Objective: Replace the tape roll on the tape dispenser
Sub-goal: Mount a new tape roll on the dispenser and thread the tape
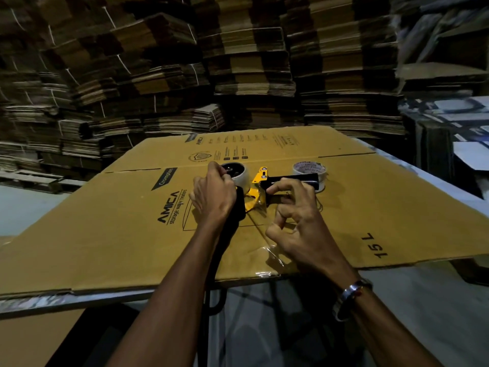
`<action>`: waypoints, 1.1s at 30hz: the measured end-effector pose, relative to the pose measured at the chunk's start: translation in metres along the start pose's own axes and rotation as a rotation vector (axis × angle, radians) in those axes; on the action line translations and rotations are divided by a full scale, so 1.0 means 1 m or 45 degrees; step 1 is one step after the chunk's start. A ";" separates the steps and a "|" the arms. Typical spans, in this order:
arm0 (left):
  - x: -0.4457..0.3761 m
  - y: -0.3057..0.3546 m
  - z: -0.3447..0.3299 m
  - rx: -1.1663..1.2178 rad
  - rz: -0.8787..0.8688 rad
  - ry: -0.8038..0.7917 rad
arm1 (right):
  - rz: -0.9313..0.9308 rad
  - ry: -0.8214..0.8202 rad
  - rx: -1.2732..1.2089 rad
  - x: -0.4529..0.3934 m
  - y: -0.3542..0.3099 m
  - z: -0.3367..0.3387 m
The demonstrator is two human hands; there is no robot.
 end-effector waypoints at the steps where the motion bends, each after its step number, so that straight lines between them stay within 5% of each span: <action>1: -0.001 0.000 0.000 -0.005 0.002 0.005 | -0.004 0.003 -0.010 0.000 -0.001 0.000; 20: -0.006 -0.003 0.002 -0.010 -0.031 -0.192 | -0.056 0.043 0.036 0.010 0.000 0.000; 26: 0.036 -0.012 0.046 0.019 -0.297 0.180 | 0.030 -0.018 0.197 0.016 -0.006 -0.005; 33: 0.117 -0.039 0.039 -0.056 -0.615 -0.197 | 0.014 -0.090 0.284 0.019 -0.017 -0.017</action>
Point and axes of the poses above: each hand's wrist, its own x-axis away from the middle knuckle, its own z-axis out of the back of the hand, y = z × x, the point moved 4 cm from there along -x, towards the middle knuckle, and after that the axes turned 11 degrees about -x, right-handed, at the moved point
